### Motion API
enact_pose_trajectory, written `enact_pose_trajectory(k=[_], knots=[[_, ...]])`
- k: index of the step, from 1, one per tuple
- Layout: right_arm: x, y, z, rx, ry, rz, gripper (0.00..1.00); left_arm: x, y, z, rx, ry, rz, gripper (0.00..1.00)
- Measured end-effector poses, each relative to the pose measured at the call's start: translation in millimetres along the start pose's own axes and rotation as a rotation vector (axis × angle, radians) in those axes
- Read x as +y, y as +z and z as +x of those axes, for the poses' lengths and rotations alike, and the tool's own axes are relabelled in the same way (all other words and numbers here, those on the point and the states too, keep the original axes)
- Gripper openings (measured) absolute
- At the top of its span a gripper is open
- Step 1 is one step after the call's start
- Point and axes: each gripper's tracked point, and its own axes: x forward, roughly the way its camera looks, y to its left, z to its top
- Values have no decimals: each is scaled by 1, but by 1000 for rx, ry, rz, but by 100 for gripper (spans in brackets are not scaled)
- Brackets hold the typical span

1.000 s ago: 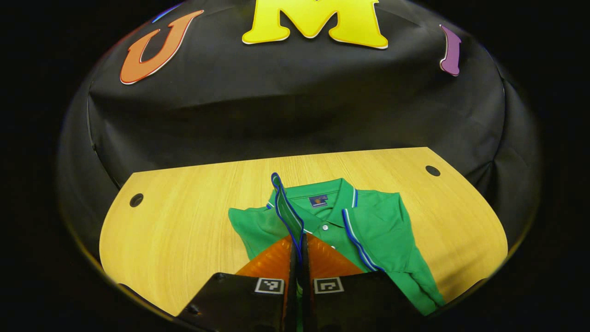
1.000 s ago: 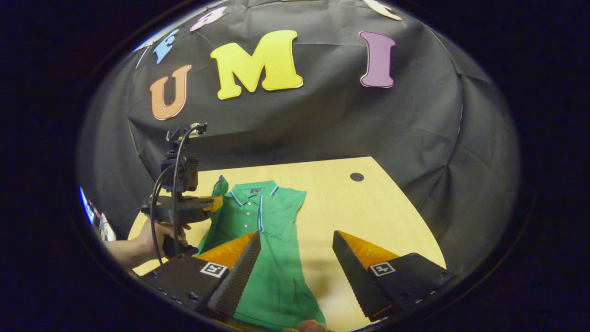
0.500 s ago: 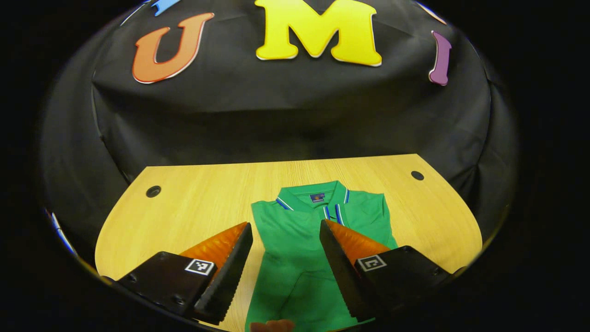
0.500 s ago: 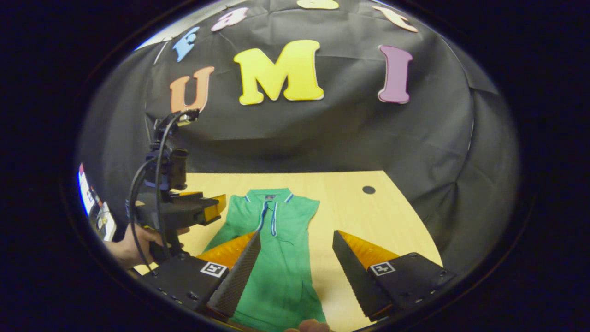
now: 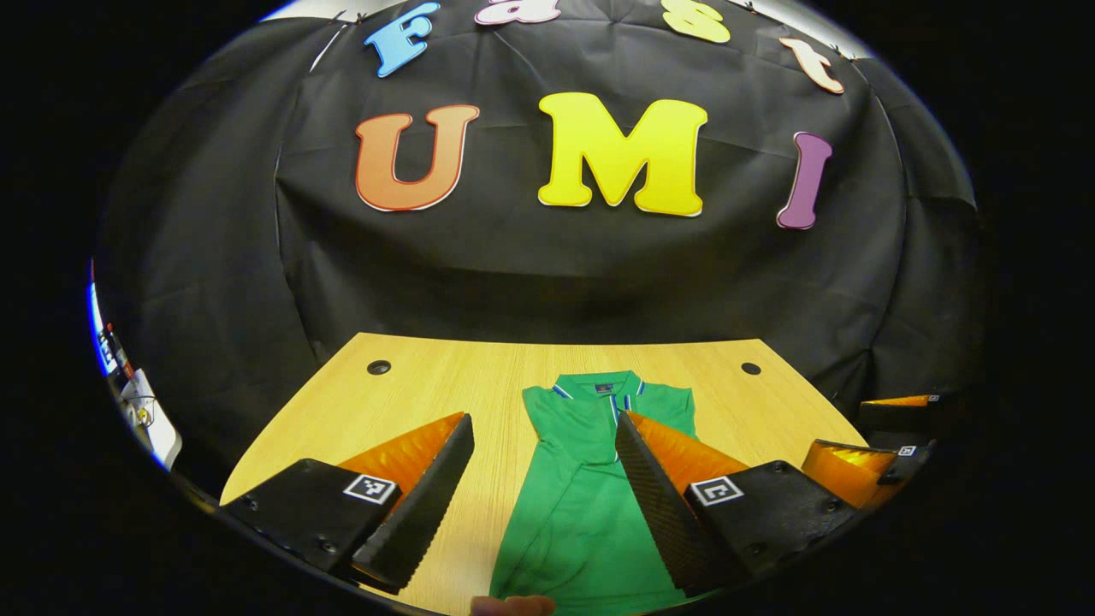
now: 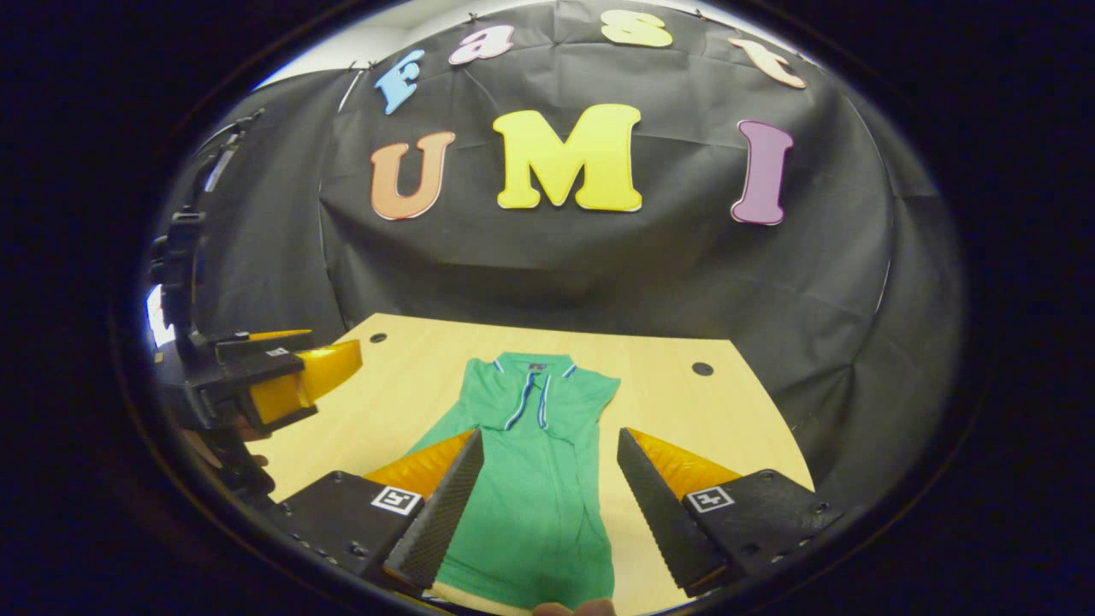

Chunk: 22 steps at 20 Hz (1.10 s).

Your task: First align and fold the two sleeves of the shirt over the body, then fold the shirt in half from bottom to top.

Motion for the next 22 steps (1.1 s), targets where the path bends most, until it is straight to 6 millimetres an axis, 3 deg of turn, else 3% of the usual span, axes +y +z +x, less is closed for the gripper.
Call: enact_pose_trajectory(k=[4, 15, 18, 22], knots=[[-5, -44, -28, 43, -17, 0, 97, 16, -49, -41, 45, -7, 18, 100], [-47, -206, -47, 310, -104, 41, 97, 32, -241, -85, 414, -26, 5, 100], [-56, -236, -38, 373, -123, 82, 97, 27, -275, -93, 517, -36, -44, 100], [-66, -264, -24, 443, -143, 114, 97, 28, -281, -100, 578, -9, -71, 100]])
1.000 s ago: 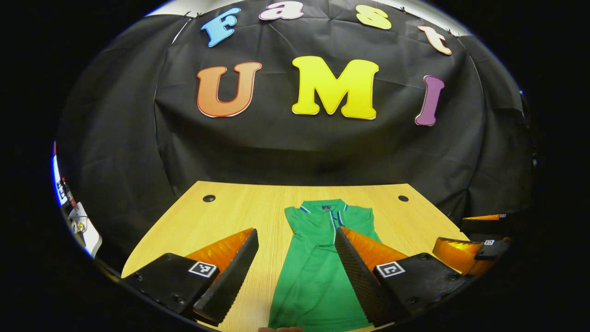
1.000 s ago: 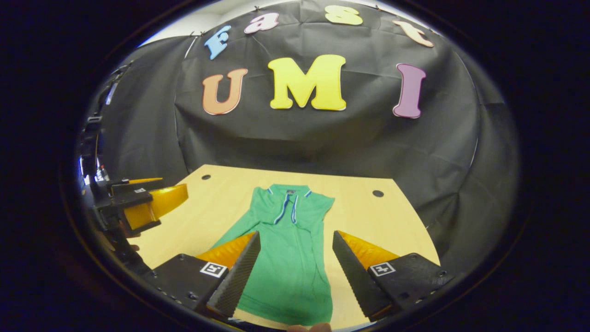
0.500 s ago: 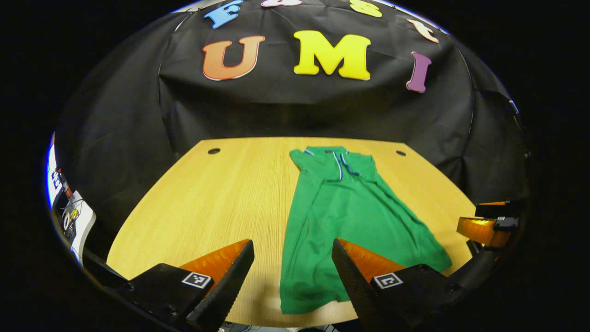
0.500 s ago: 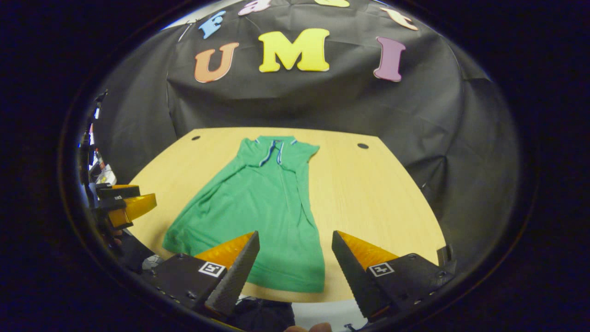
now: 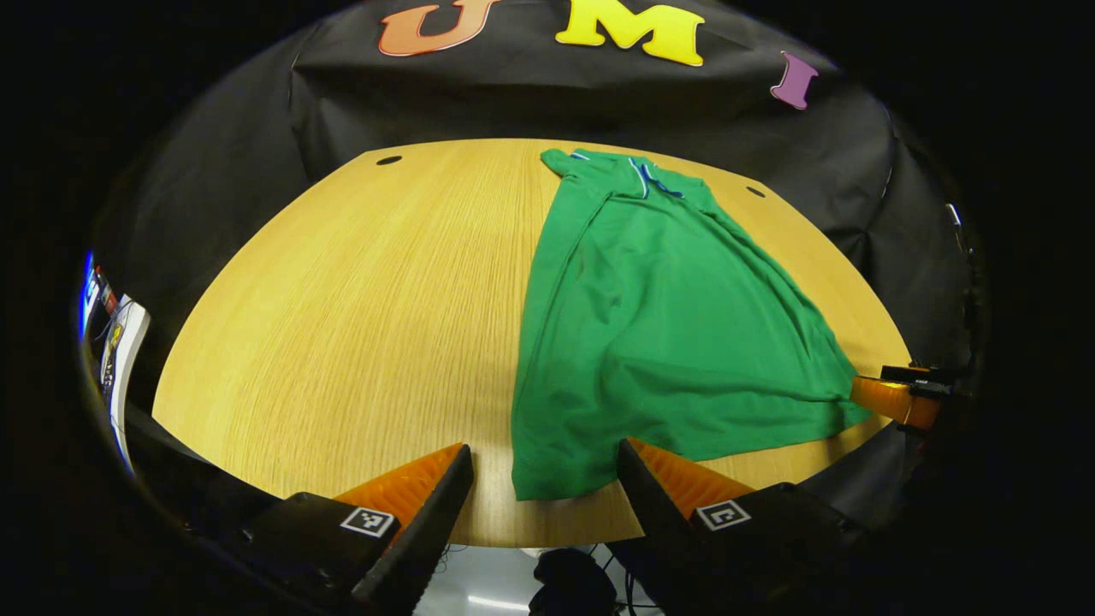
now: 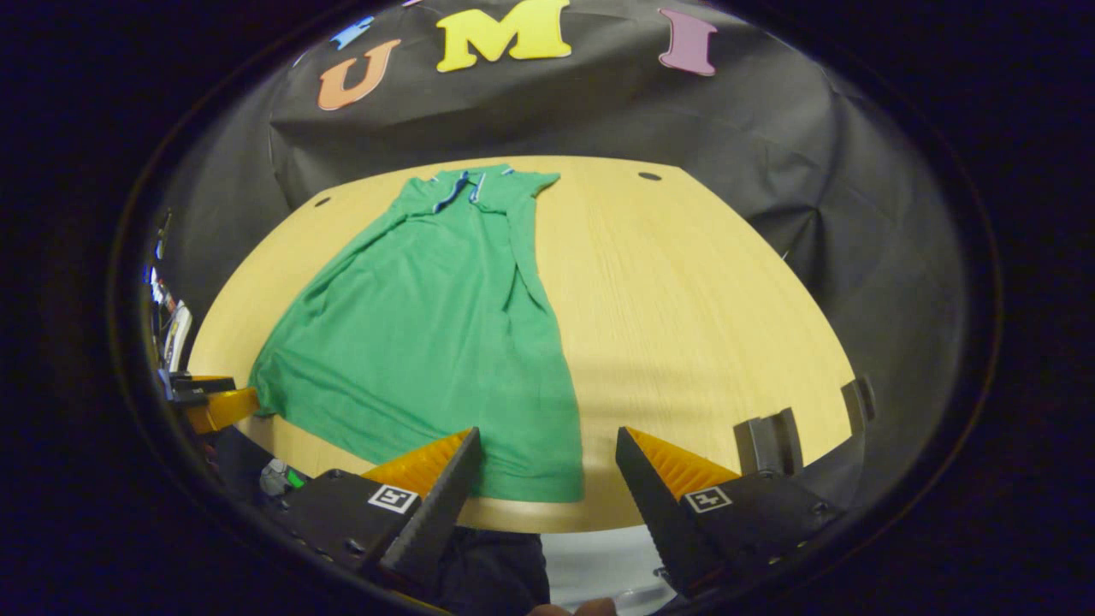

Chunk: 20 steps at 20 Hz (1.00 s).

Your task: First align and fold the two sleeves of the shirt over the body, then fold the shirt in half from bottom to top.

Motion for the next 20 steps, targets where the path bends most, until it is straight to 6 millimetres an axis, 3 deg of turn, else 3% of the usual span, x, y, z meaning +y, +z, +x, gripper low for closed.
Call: enact_pose_trajectory(k=[3, 7, 9, 12, 13, 14, 15, 17, 20], knots=[[0, -9, 6, 38, 2, -3, 97, -1, -2, -3, 25, 21, 4, 100], [1, -15, -1, 46, 26, -4, 96, 13, -4, -3, 38, 57, 48, 100], [6, -16, 1, 57, 40, -14, 86, 5, -7, -3, 42, 61, 42, 98], [11, -18, 0, 72, 63, -4, 39, 5, -8, -6, 57, 39, 63, 75], [12, -17, -1, 83, 64, -4, 29, 7, -9, -7, 58, 47, 56, 43], [12, -17, -1, 88, 69, -8, 4, 5, -9, -8, 57, 40, 39, 25], [12, -16, -1, 94, 64, -7, 4, 2, -10, -9, 58, 25, 20, 13], [16, -11, -6, 100, 85, 0, 1, -10, -8, -12, 71, -19, -10, 9], [21, 16, -23, 54, 118, 22, 0, -18, 10, -25, 18, -70, -10, 8]])
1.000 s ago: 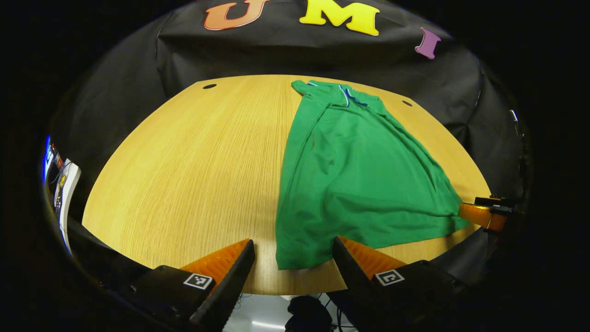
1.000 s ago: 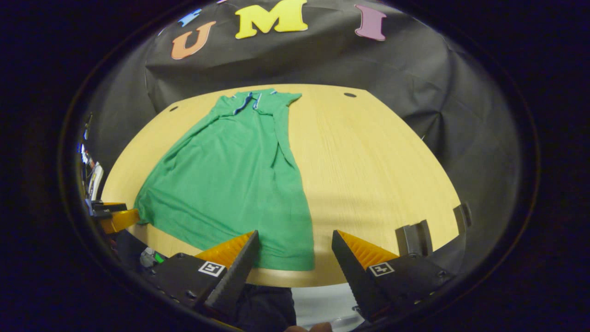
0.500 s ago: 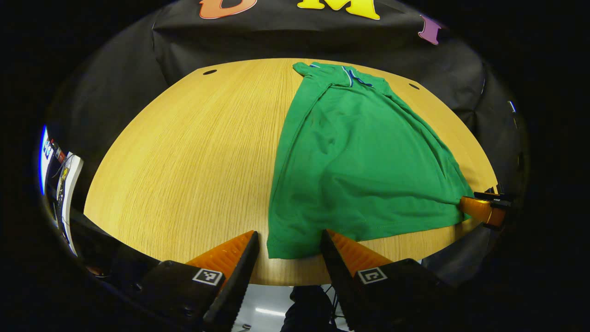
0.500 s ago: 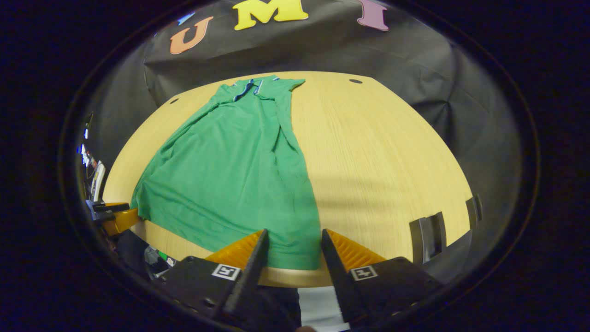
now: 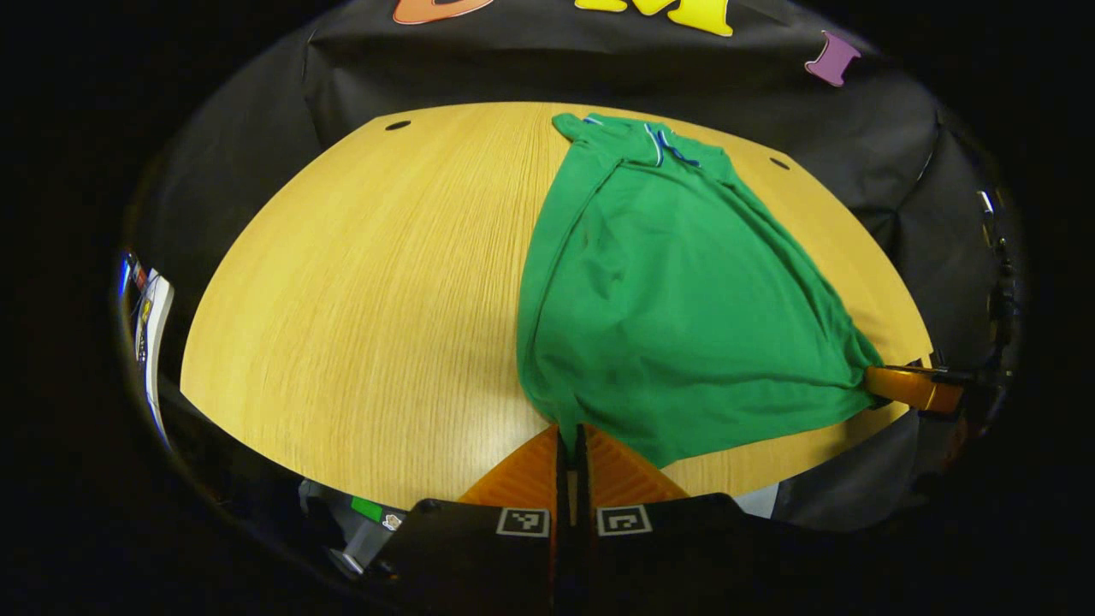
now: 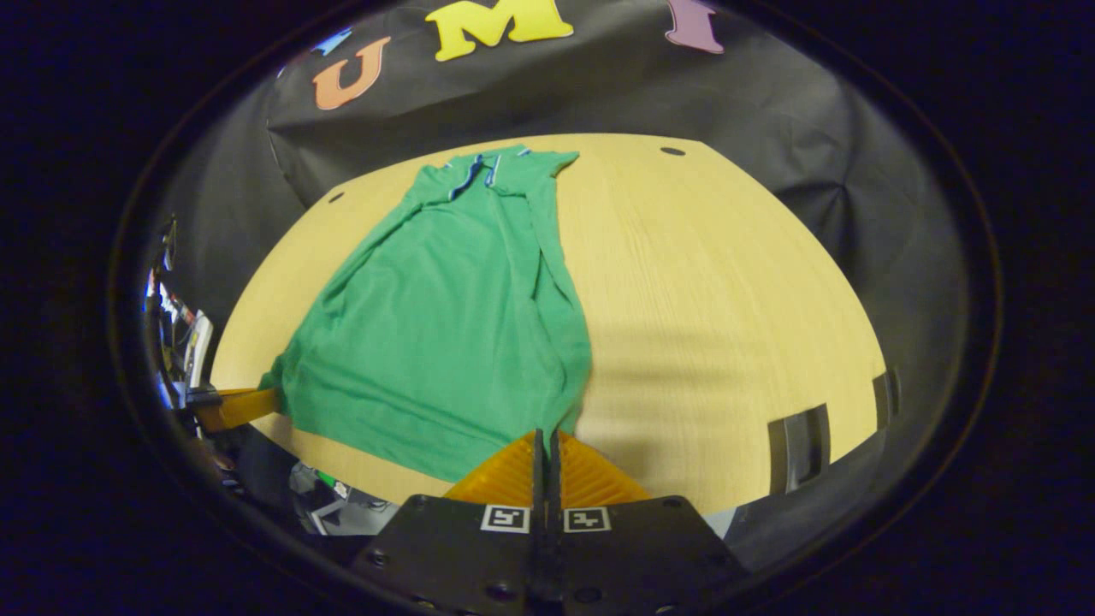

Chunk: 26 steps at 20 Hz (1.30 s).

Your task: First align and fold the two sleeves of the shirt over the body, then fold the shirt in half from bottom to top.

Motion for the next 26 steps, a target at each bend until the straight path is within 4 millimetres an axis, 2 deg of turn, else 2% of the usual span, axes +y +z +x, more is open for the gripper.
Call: enact_pose_trajectory(k=[3, 7, 10, 14, 20, 26], knots=[[8, 35, -19, -59, 30, 8, 0, -1, 28, -12, -48, -22, 32, 7], [13, 88, -37, -149, 50, 18, 0, 0, 89, -31, -162, -31, 36, 7], [16, 134, -41, -207, 66, 18, 0, 4, 138, -34, -247, -32, 43, 7], [23, 211, -34, -296, 81, -4, 0, 6, 197, -30, -316, -38, 41, 7], [26, 298, -5, -345, 94, -45, 0, 11, 282, 1, -382, -53, 50, 7], [24, 383, 48, -364, 112, -52, 0, 10, 354, 60, -387, -68, -1, 8]])
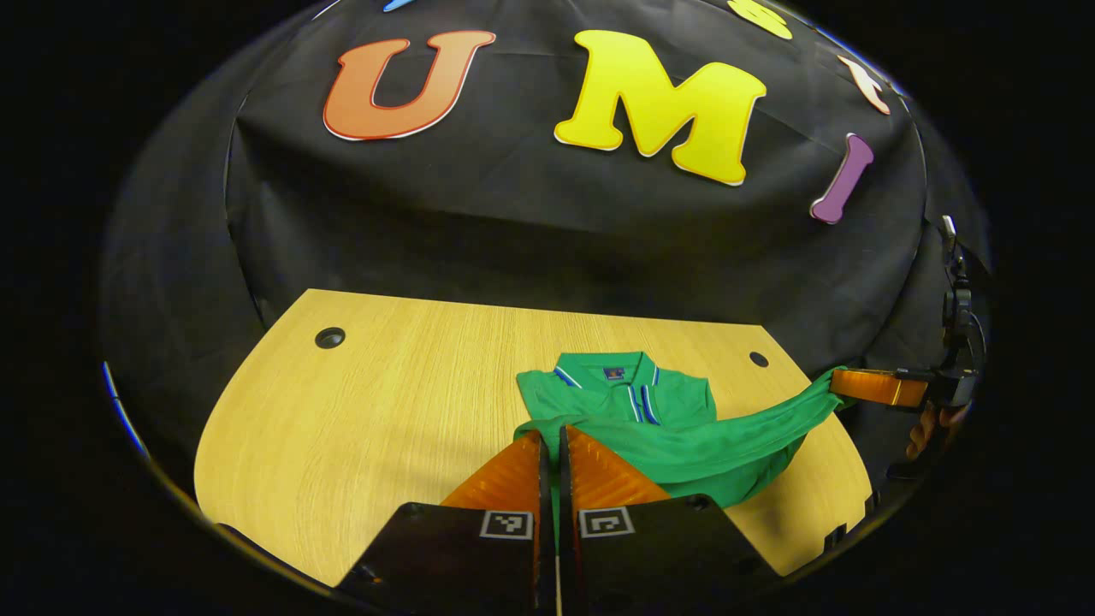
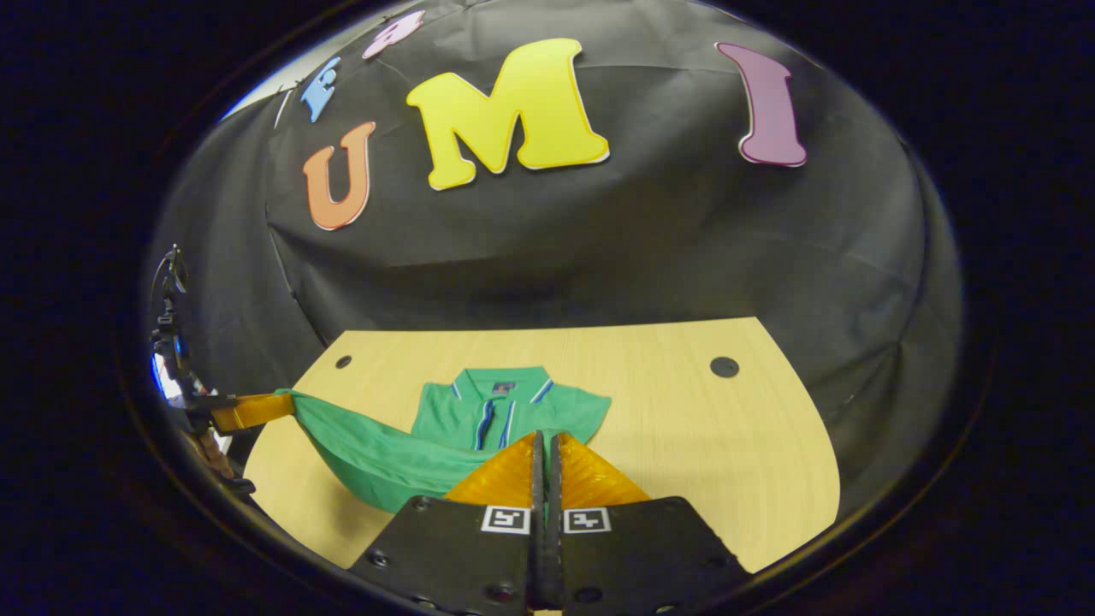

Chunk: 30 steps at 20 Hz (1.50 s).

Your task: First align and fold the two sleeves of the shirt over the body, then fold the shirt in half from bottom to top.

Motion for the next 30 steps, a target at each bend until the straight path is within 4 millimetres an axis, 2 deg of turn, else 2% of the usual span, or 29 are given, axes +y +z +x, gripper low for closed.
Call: enact_pose_trajectory(k=[4, 5, 9, 12, 14, 16, 18, 20, 21, 22, 23, 24, 25, 26, 27, 28, 29, 30], knots=[[-13, 26, 61, 7, 10, -11, 0, 5, 20, 55, -5, 12, -5, 7], [-13, 26, 69, 8, 14, -5, 0, 6, 26, 69, -9, 15, 2, 7], [-22, 39, 125, 11, 14, -11, 0, 17, 34, 123, -16, 27, 36, 7], [-32, 24, 158, 40, 0, -31, 0, 29, 22, 160, -3, 44, 60, 7], [-34, 13, 176, 54, 4, -46, 0, 33, 9, 179, 13, 40, 52, 8], [-37, 1, 194, 54, -1, -64, 0, 36, -2, 193, 29, 43, 31, 9], [-41, -22, 209, 84, -18, -110, 1, 44, -17, 203, 51, 71, 31, 12], [-43, -45, 212, 119, -30, -123, 7, 59, -31, 205, 77, 131, 34, 28], [-40, -52, 212, 127, -32, -119, 12, 65, -35, 201, 85, 161, 31, 49], [-39, -56, 206, 127, -38, -117, 37, 69, -37, 194, 83, 182, 27, 61], [-39, -59, 200, 121, -50, -119, 62, 72, -38, 188, 79, 196, 23, 83], [-36, -56, 191, 103, -54, -122, 87, 73, -38, 182, 74, 202, 18, 86], [-34, -52, 183, 82, -64, -125, 93, 73, -36, 172, 66, 206, 17, 100], [-28, -43, 172, 59, -65, -126, 99, 74, -33, 159, 55, 211, 21, 87], [-22, -36, 160, 32, -67, -131, 98, 73, -27, 146, 38, 212, 26, 87], [-14, -26, 147, 8, -67, -139, 97, 69, -21, 133, 19, 213, 29, 100], [-6, -16, 131, -22, -69, -147, 93, 65, -11, 118, -3, 214, 30, 86], [4, -3, 113, -53, -71, -149, 97, 60, 0, 98, -30, 211, 28, 85]])
